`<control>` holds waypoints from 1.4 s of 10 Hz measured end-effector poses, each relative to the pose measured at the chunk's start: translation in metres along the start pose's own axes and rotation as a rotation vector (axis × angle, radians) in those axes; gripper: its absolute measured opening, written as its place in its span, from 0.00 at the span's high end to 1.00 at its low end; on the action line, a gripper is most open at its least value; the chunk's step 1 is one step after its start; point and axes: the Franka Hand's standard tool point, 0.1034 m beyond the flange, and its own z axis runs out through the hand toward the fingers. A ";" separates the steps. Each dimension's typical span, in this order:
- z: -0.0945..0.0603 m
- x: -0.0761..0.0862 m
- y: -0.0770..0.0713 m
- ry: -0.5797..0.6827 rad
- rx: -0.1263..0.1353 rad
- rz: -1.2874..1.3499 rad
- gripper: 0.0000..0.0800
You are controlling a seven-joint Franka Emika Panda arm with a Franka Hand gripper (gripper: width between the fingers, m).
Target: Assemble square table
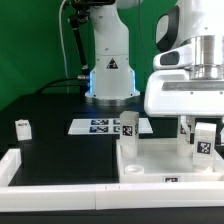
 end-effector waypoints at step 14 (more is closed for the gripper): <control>0.000 0.000 0.000 0.004 -0.009 -0.012 0.19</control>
Offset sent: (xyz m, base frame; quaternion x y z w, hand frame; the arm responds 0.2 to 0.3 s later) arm 0.0000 0.0000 0.0000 0.0000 0.0000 0.0000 1.0000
